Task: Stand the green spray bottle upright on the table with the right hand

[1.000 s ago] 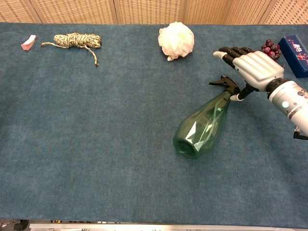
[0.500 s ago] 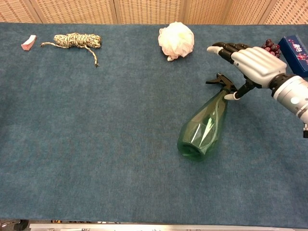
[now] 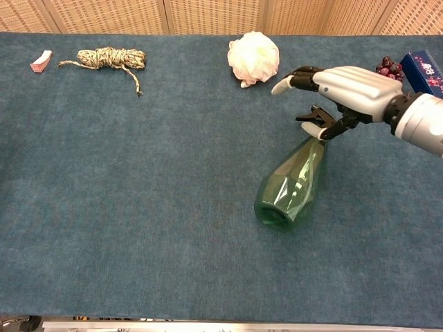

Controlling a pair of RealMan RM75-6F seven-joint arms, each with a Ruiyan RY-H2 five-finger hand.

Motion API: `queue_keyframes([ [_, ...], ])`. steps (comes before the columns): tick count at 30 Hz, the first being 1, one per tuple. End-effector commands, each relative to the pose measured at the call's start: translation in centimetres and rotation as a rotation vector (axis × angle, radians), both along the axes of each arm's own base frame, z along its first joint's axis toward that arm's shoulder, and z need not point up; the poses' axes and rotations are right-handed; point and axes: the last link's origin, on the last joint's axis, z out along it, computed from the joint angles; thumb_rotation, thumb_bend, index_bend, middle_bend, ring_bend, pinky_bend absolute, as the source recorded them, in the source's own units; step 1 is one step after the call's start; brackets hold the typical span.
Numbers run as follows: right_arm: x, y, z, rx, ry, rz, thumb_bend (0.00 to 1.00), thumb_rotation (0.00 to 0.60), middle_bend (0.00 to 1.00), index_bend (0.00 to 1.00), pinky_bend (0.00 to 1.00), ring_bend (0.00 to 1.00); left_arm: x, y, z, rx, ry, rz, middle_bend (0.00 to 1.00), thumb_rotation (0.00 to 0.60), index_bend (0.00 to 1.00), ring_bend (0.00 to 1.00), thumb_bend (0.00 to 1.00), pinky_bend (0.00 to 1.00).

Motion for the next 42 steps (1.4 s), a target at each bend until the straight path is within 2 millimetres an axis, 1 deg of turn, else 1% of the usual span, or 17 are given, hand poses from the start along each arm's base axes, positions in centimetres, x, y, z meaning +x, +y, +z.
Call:
queue_keyframes([
  [1, 1.2, -0.7, -1.0, 0.029, 0.008, 0.021, 0.89, 0.6, 0.32, 0.39, 0.24, 0.15, 0.0, 0.0, 0.0, 0.0, 0.0, 0.0, 0.0, 0.6, 0.0, 0.0, 0.0, 0.0],
  [4, 2.4, -1.0, -2.1, 0.076, -0.005, 0.024, 0.98, 0.6, 0.35, 0.43, 0.25, 0.18, 0.0, 0.0, 0.0, 0.0, 0.0, 0.0, 0.0, 0.6, 0.0, 0.0, 0.0, 0.0],
  [5, 2.6, -1.1, -2.4, 0.091, -0.01, 0.023, 1.0, 0.6, 0.36, 0.44, 0.25, 0.19, 0.0, 0.0, 0.0, 0.0, 0.0, 0.0, 0.0, 0.6, 0.0, 0.0, 0.0, 0.0],
  [10, 3.9, -0.9, -3.9, 0.159, -0.025, 0.034, 1.0, 0.6, 0.42, 0.49, 0.25, 0.24, 0.0, 0.0, 0.0, 0.0, 0.0, 0.0, 0.0, 0.6, 0.0, 0.0, 0.0, 0.0],
  [14, 4.8, -0.4, -4.9, 0.215, -0.041, 0.041, 1.0, 0.6, 0.44, 0.52, 0.25, 0.27, 0.0, 0.0, 0.0, 0.0, 0.0, 0.0, 0.0, 0.6, 0.0, 0.0, 0.0, 0.0],
  [22, 4.7, 1.7, -6.4, 0.296, -0.032, 0.062, 1.0, 0.6, 0.46, 0.54, 0.24, 0.28, 0.0, 0.0, 0.0, 0.0, 0.0, 0.0, 0.0, 0.6, 0.0, 0.0, 0.0, 0.0],
  [31, 4.7, 2.5, -8.4, 0.353, -0.018, 0.069, 1.0, 0.6, 0.46, 0.54, 0.25, 0.28, 0.0, 0.0, 0.0, 0.0, 0.0, 0.0, 0.0, 0.6, 0.0, 0.0, 0.0, 0.0],
  [36, 4.4, 3.0, -8.2, 0.38, -0.017, 0.051, 1.0, 0.6, 0.46, 0.54, 0.26, 0.28, 0.0, 0.0, 0.0, 0.0, 0.0, 0.0, 0.0, 0.6, 0.0, 0.0, 0.0, 0.0],
  [42, 4.1, 3.8, -6.8, 0.391, -0.008, 0.047, 1.0, 0.6, 0.47, 0.54, 0.26, 0.28, 0.0, 0.0, 0.0, 0.0, 0.0, 0.0, 0.0, 0.6, 0.0, 0.0, 0.0, 0.0],
])
